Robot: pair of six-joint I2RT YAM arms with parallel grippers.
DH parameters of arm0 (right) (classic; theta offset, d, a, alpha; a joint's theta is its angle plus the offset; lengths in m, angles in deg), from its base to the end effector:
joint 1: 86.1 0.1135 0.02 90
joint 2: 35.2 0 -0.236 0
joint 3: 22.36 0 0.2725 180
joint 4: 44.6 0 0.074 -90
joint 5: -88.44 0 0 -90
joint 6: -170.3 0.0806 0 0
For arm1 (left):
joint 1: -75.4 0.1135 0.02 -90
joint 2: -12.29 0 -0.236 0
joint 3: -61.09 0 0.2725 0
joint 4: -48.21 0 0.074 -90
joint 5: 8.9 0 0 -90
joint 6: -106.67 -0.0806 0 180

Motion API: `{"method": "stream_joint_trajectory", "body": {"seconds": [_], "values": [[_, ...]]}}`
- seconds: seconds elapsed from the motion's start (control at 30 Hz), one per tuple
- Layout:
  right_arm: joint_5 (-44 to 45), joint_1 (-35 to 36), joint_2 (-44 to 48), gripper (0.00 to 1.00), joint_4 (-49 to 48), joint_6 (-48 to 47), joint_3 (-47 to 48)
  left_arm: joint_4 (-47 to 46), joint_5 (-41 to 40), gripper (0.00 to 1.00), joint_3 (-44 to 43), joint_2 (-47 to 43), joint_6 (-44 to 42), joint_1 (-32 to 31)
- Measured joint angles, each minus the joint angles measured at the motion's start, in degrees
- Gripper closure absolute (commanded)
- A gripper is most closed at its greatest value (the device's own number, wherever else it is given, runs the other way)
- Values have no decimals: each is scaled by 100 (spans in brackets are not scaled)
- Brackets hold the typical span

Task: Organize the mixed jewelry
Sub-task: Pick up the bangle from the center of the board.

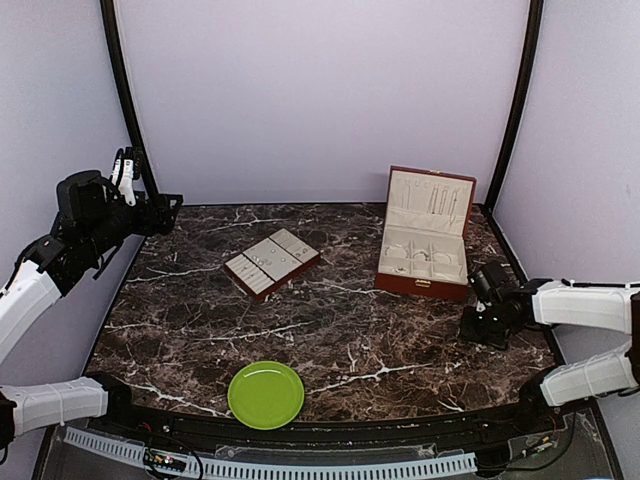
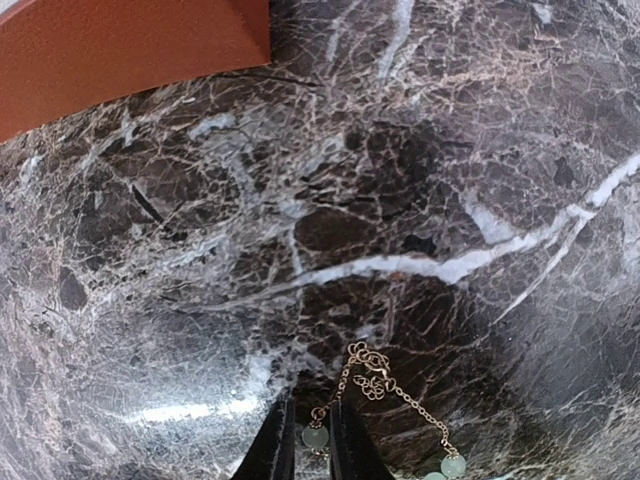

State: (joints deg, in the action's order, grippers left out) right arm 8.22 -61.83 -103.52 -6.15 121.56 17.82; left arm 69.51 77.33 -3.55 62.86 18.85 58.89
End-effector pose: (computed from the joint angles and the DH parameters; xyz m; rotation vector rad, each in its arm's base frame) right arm 0.2190 0.0837 0.0635 0.4471 2.6685 0.1087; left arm 0.2773 -0.0767 0.3426 0.1631 1.6924 -0.1880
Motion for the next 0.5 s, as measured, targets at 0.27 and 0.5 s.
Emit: {"method": "stream_joint_trajectory", "body": {"seconds": [0.27,0.5], "values": [[260,205,-63,86,48,55,28,0,9,1,0,0,-2,0],[420,389,-57,86,181,221,39,0,11,1,0,0,0,0]]}}
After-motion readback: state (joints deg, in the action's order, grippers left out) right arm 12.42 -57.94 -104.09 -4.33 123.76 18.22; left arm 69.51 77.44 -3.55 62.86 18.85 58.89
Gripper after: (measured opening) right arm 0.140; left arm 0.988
